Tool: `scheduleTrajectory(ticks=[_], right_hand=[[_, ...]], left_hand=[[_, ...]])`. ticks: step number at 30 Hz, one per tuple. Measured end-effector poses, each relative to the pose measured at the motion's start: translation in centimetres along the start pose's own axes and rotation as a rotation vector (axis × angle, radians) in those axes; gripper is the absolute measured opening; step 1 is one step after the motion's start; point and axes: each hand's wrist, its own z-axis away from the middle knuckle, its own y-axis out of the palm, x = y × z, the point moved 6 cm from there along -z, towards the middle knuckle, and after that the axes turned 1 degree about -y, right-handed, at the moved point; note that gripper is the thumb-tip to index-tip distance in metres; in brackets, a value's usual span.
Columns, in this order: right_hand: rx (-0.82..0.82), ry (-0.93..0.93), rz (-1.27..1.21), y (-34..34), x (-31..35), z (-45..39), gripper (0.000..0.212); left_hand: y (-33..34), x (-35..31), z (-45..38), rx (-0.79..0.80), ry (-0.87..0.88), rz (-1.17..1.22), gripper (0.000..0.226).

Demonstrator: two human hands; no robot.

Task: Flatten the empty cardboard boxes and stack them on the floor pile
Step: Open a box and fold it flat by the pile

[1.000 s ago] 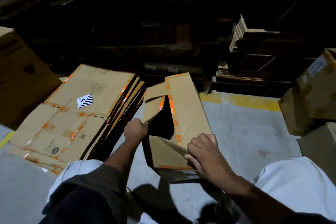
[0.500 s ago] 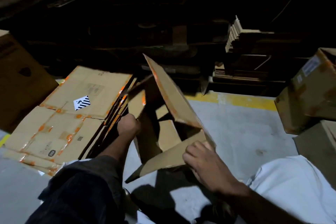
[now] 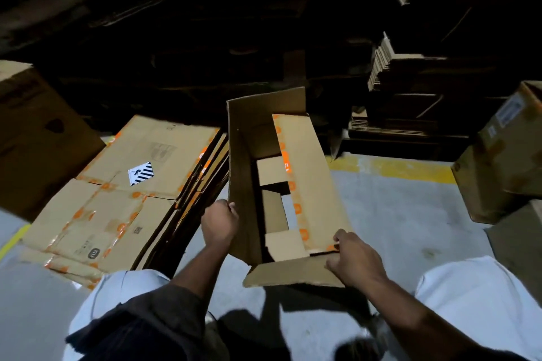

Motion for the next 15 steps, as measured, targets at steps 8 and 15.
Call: scheduleTrajectory(ticks=[8,15], right_hand=[[0.164,0.212,0.107,3.5,-3.6,-2.2,0.12],[0.249,0.208,0.061,6.5,-3.3,-3.7,0.133]], left_hand=[[2.2,0.0,0.5,0.176,-0.07,0.24,0.031],[3.2,3.0,0.1,0.219,-0.196,0.357,0.031]])
